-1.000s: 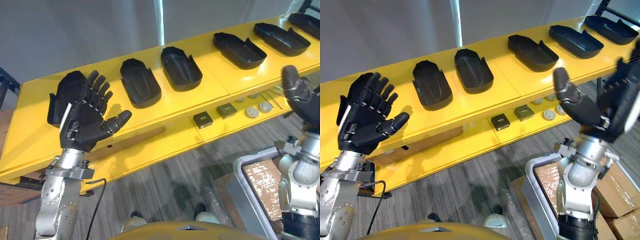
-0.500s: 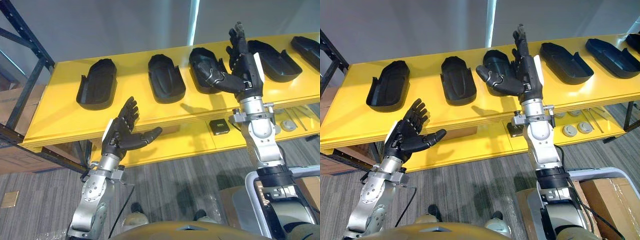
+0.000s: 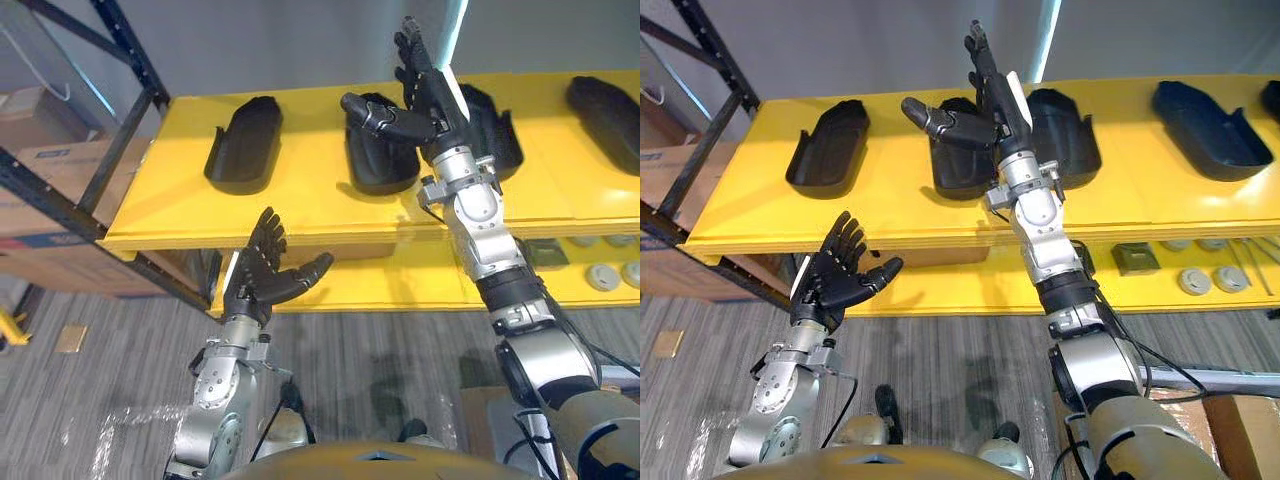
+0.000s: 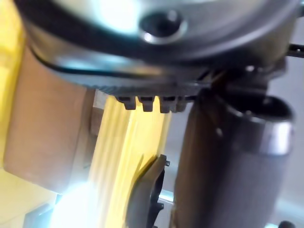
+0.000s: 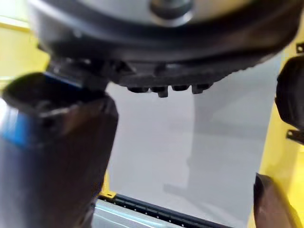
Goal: Walk over and take three plastic housings, then place them on the shelf
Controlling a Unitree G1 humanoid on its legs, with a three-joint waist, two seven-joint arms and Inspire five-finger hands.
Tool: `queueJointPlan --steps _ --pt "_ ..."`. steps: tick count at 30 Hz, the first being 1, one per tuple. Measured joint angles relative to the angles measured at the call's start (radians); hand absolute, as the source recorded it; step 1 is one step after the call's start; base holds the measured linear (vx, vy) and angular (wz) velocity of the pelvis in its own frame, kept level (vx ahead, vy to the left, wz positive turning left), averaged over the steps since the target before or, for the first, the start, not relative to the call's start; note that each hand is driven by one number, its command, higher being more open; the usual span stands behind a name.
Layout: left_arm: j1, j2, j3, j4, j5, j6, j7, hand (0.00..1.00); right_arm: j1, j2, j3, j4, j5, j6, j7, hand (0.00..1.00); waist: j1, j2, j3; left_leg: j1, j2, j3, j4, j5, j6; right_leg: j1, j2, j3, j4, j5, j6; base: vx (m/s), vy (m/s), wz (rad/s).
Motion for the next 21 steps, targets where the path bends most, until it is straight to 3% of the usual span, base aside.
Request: queueJointPlan --steps 8,13,21 --pt "-0.003 -0.009 -0.039 0.032 -0.002 -0.001 0.014 1.00 -0.106 0.007 0.013 0.206 -0.003 0.075 -0.052 1.00 0.025 0.014 0.039 -0.027 -0.023 -0.037 0.000 0.016 0.007 -0.053 -0.064 -0.022 0.132 -0.057 0.003 -0.03 0.044 0.14" --pt "-0.004 -0.011 -0.039 0.038 -0.009 -0.001 0.024 1.00 -0.182 0.007 0.013 0.245 -0.002 0.122 -0.097 1.00 0.028 0.023 0.080 -0.034 -0.029 -0.041 0.000 0.026 0.011 -0.078 -0.090 -0.021 0.190 -0.078 0.000 -0.04 0.020 0.04" --pt "-0.004 -0.019 -0.046 0.038 -0.010 -0.001 0.040 1.00 -0.203 0.007 0.016 0.287 -0.003 0.210 -0.113 1.00 0.041 0.032 0.097 -0.037 -0.029 -0.042 0.000 0.038 0.007 -0.123 -0.118 -0.003 0.281 -0.133 -0.012 -0.04 -0.013 -0.01"
